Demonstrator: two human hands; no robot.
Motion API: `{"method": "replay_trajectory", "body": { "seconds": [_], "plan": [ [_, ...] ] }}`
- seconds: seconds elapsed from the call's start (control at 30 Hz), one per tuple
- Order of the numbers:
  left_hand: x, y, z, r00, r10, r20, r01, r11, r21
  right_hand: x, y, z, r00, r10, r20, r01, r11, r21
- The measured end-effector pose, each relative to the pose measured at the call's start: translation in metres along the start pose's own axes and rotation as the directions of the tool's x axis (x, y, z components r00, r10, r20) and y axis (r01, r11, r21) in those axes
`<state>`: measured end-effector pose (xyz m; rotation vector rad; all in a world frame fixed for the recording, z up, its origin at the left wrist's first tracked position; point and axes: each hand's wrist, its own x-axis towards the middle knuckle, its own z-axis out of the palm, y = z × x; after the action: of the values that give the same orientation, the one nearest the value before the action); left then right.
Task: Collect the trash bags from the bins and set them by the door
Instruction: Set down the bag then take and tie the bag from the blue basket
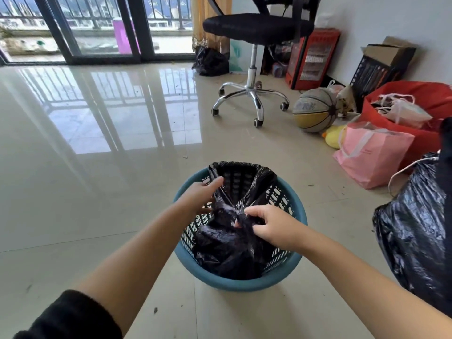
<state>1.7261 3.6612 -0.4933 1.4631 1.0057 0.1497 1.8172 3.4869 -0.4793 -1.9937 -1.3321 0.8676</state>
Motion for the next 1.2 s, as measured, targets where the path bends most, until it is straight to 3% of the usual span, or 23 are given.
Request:
{"method": "replay_trajectory", "body": {
  "seconds": [0.07, 0.17, 0.23, 0.33, 0.4, 0.5, 0.6, 0.73, 0.77, 0.83, 0.9, 0.97, 1.0, 1.03, 1.07, 1.13, 1.2],
  "plan": [
    [0.011, -0.005, 0.019, 0.999, 0.034, 0.009, -0.033, 0.995, -0.099, -0.003, 0.003, 0.002, 1.0, -0.02, 0.018, 0.02, 1.0, 0.017],
    [0.015, -0.006, 0.031, 0.986, 0.098, -0.135, -0.122, 0.977, -0.176, -0.008, 0.008, -0.003, 1.0, -0.011, -0.009, 0.011, 0.998, 0.06],
    [0.014, -0.011, 0.026, 0.957, 0.174, -0.232, -0.195, 0.978, -0.071, -0.011, 0.011, -0.009, 0.994, 0.012, -0.112, 0.005, 0.989, 0.148],
    [0.012, -0.014, 0.016, 0.91, 0.343, -0.232, -0.328, 0.939, 0.102, -0.008, 0.016, -0.015, 0.918, 0.09, -0.386, 0.007, 0.97, 0.243],
    [0.004, -0.011, 0.014, 0.892, 0.422, -0.161, -0.391, 0.9, 0.195, 0.001, 0.021, -0.014, 0.866, 0.122, -0.484, -0.02, 0.977, 0.211],
    [-0.025, -0.002, 0.025, 0.871, 0.489, 0.043, -0.482, 0.837, 0.26, 0.02, 0.018, -0.006, 0.937, 0.097, -0.337, -0.023, 0.975, 0.22],
    [-0.048, 0.0, 0.033, 0.873, 0.431, 0.229, -0.485, 0.819, 0.307, 0.032, 0.009, 0.01, 0.994, 0.086, -0.071, -0.078, 0.991, 0.107],
    [-0.064, 0.004, 0.018, 0.866, 0.31, 0.392, -0.434, 0.855, 0.283, 0.031, 0.006, 0.018, 0.99, 0.023, -0.139, -0.002, 0.989, 0.148],
    [-0.065, 0.007, 0.011, 0.868, 0.329, 0.372, -0.438, 0.86, 0.262, 0.031, 0.005, 0.018, 0.986, 0.026, -0.163, -0.004, 0.991, 0.134],
    [-0.052, 0.005, -0.012, 0.883, 0.43, 0.189, -0.469, 0.833, 0.295, 0.033, 0.004, 0.016, 0.973, 0.053, -0.224, -0.029, 0.994, 0.109],
    [-0.031, -0.007, -0.038, 0.887, 0.461, -0.02, -0.388, 0.769, 0.508, 0.034, -0.001, 0.012, 0.952, 0.077, -0.295, -0.034, 0.989, 0.147],
    [-0.021, -0.032, -0.064, 0.955, 0.261, -0.142, -0.115, 0.767, 0.631, 0.033, -0.005, 0.007, 0.925, 0.103, -0.367, -0.027, 0.978, 0.207],
    [-0.02, -0.046, -0.073, 0.987, 0.063, -0.15, 0.029, 0.84, 0.541, 0.035, -0.006, 0.003, 0.912, 0.118, -0.394, -0.016, 0.968, 0.252],
    [-0.025, -0.056, -0.077, 0.987, -0.14, -0.082, 0.159, 0.927, 0.339, 0.035, -0.009, 0.0, 0.903, 0.116, -0.414, 0.021, 0.95, 0.311],
    [-0.029, -0.065, -0.08, 0.955, -0.294, 0.038, 0.287, 0.95, 0.123, 0.036, -0.013, -0.002, 0.895, 0.114, -0.431, 0.07, 0.919, 0.387],
    [-0.03, -0.074, -0.083, 0.907, -0.386, 0.169, 0.408, 0.905, -0.123, 0.035, -0.025, -0.009, 0.873, 0.099, -0.478, 0.202, 0.818, 0.539],
    [-0.024, -0.077, -0.086, 0.909, -0.379, 0.171, 0.408, 0.892, -0.193, 0.032, -0.04, -0.023, 0.838, 0.071, -0.542, 0.307, 0.758, 0.575]
  ]
}}
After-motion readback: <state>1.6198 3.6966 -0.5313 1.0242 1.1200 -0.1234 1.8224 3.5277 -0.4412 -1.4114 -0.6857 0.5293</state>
